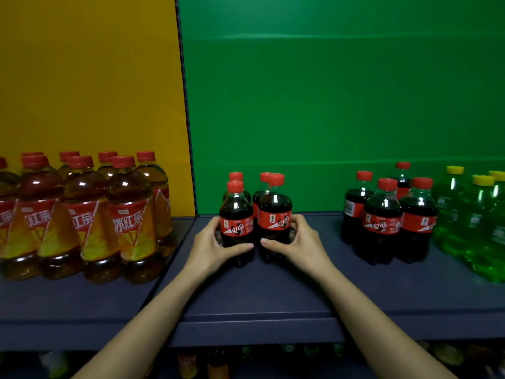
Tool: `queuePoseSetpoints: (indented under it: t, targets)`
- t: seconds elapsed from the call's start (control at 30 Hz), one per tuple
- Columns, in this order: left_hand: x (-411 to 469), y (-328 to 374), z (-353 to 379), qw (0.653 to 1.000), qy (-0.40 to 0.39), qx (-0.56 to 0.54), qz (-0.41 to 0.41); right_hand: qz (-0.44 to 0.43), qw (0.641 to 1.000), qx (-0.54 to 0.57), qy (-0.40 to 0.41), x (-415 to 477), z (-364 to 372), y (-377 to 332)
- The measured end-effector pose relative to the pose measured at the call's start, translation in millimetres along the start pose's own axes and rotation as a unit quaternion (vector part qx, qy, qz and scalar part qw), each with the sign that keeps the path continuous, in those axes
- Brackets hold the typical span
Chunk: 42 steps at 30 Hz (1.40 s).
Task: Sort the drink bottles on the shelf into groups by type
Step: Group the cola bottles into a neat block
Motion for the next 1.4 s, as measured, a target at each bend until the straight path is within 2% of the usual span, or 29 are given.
queuePoseSetpoints:
  t: [0.43, 0.53, 0.6, 0.67, 0.73, 0.83, 0.93, 1.03, 1.13, 1.2, 1.27, 1.4]
  targets:
    - [-1.7, 3.2, 2.1, 0.998, -0.001, 0.059, -0.019, 0.006, 0.997, -0.059, -0.04, -6.9, 6.7, 2.0]
    - [-6.8, 11.6, -2.8, 0.992, 0.037, 0.11, -0.051, 0.018, 0.996, -0.057, -0.06, -14.3, -4.3, -5.4]
    - [-14.0, 19.4, -8.3, 0.981, 0.116, 0.157, -0.012, 0.001, 0.995, -0.089, -0.048, -20.3, -20.8, -8.8]
    - [-24.0, 32.4, -10.4, 0.96, 0.202, 0.178, 0.079, -0.035, 0.994, -0.103, -0.002, -25.9, -44.8, -10.7]
    - [-35.8, 51.9, -6.4, 0.947, 0.232, 0.15, 0.164, -0.073, 0.992, -0.089, 0.055, -31.8, -72.9, -12.6]
    - [-43.4, 81.4, 15.4, 0.954, 0.172, 0.109, 0.22, -0.115, 0.98, -0.092, 0.132, -40.3, -118.8, -12.8]
    - [-35.8, 99.9, 52.9, 0.969, 0.08, 0.081, 0.221, -0.143, 0.963, -0.094, 0.208, -44.7, -162.7, -4.9]
    - [-23.5, 112.9, 102.9, 0.977, 0.02, 0.076, 0.199, -0.117, 0.957, -0.101, 0.245, -42.9, -196.9, 14.8]
    - [-11.5, 126.6, 152.8, 0.987, -0.04, 0.081, 0.131, -0.024, 0.982, -0.07, 0.176, -32.4, -216.6, 41.6]
    - [-4.0, 133.1, 178.5, 0.99, -0.071, 0.082, 0.086, 0.024, 0.993, -0.006, 0.117, -25.8, -221.2, 54.0]
    - [3.7, 136.5, 195.0, 0.992, -0.091, 0.071, 0.048, 0.049, 0.995, 0.035, 0.084, -21.7, -223.0, 61.3]
    - [16.3, 143.9, 207.6, 0.994, -0.084, 0.065, 0.03, 0.055, 0.996, 0.004, 0.073, -17.7, -222.5, 74.0]
Point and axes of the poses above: each hand's wrist, its own x-axis towards the middle knuckle, its own z-axis out of the palm, y = z × x, the point moved 1 cm from there along x, towards the middle knuckle, and after that the axes turned 11 degrees about x, right-handed, at the moved point
